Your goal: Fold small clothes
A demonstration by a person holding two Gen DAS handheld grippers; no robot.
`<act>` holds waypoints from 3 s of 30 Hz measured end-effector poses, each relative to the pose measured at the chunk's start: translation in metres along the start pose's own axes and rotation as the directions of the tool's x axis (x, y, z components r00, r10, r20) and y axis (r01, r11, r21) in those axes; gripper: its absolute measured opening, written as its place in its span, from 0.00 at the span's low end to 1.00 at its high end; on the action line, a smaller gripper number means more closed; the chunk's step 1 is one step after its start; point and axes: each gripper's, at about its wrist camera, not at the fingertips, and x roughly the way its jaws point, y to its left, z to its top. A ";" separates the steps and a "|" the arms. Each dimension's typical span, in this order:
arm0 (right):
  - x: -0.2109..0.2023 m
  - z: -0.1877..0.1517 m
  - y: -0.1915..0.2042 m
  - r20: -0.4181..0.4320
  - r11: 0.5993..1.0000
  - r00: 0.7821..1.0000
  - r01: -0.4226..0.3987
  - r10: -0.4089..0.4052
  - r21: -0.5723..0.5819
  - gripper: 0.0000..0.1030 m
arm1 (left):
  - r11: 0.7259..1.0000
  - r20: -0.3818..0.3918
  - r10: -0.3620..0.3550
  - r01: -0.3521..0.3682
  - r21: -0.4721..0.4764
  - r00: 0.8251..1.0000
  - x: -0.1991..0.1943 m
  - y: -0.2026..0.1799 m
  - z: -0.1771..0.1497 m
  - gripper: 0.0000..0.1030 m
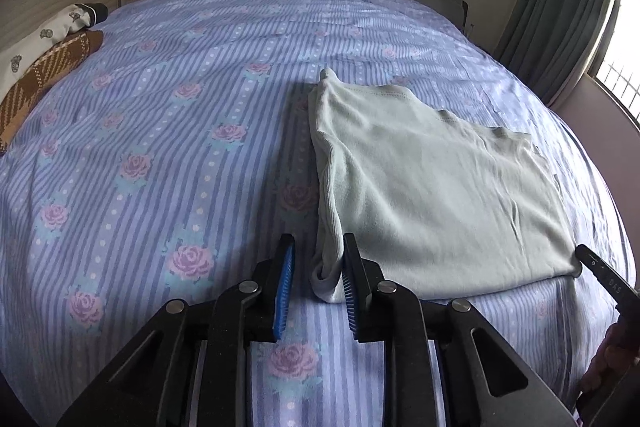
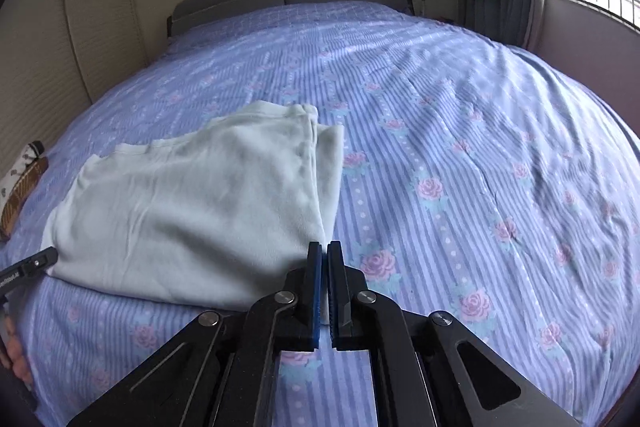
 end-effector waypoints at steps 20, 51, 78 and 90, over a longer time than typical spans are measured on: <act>0.011 0.072 -0.015 0.040 0.984 0.983 -0.178 0.177 0.031 0.61 | 0.993 0.112 -0.018 0.005 0.120 0.994 -0.017 -0.061 0.058 0.57; 0.039 0.100 0.015 -0.038 0.974 0.974 -0.222 0.224 0.053 0.09 | 0.988 0.107 0.017 -0.033 0.151 0.994 -0.035 -0.076 0.081 0.56; 0.062 0.103 0.276 -0.312 0.937 0.909 -0.327 0.276 -0.123 0.09 | 0.996 0.194 0.059 -0.044 -0.081 0.979 -0.146 0.082 0.057 0.56; 0.079 0.079 0.311 -0.357 0.932 0.909 -0.301 0.216 -0.202 0.10 | 0.994 0.176 0.027 -0.008 -0.110 0.984 -0.141 0.103 0.039 0.56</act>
